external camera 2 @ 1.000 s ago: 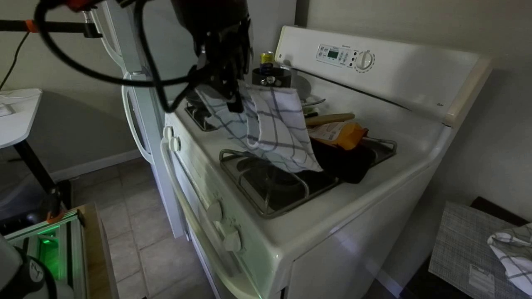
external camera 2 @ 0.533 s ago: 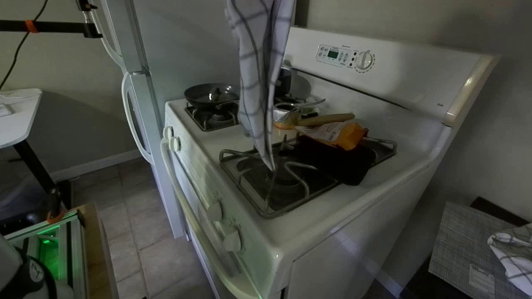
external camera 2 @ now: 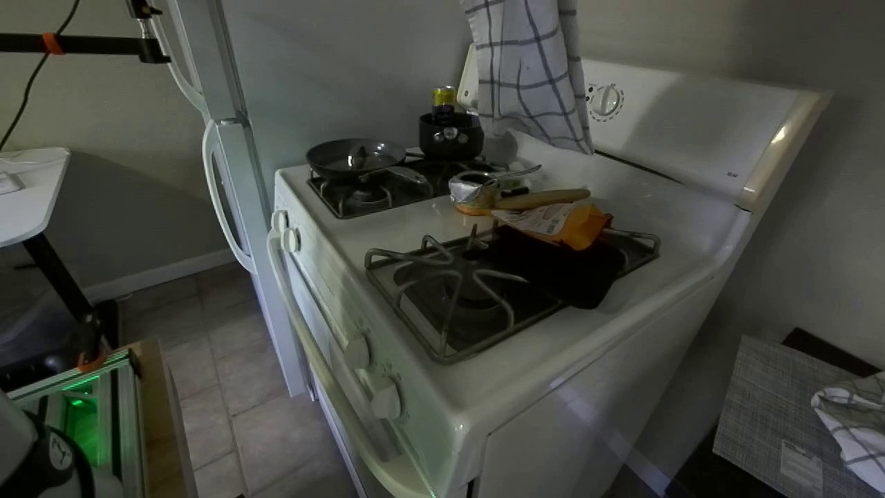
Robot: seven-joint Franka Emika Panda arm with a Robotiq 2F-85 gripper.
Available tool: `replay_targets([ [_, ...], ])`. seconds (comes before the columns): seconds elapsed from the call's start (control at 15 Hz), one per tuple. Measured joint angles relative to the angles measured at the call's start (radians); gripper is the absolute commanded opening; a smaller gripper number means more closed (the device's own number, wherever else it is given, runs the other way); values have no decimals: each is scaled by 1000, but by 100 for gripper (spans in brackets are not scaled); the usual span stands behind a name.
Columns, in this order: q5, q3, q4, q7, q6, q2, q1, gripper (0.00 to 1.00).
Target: Fold the towel, then put the towel on the pan
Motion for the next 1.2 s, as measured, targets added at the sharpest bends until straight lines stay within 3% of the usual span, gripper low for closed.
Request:
replay_targets([
  [0.67, 92, -42, -98, -92, 3, 125, 37, 2],
  [1.2, 224, -59, -36, -253, 118, 309, 103, 2],
])
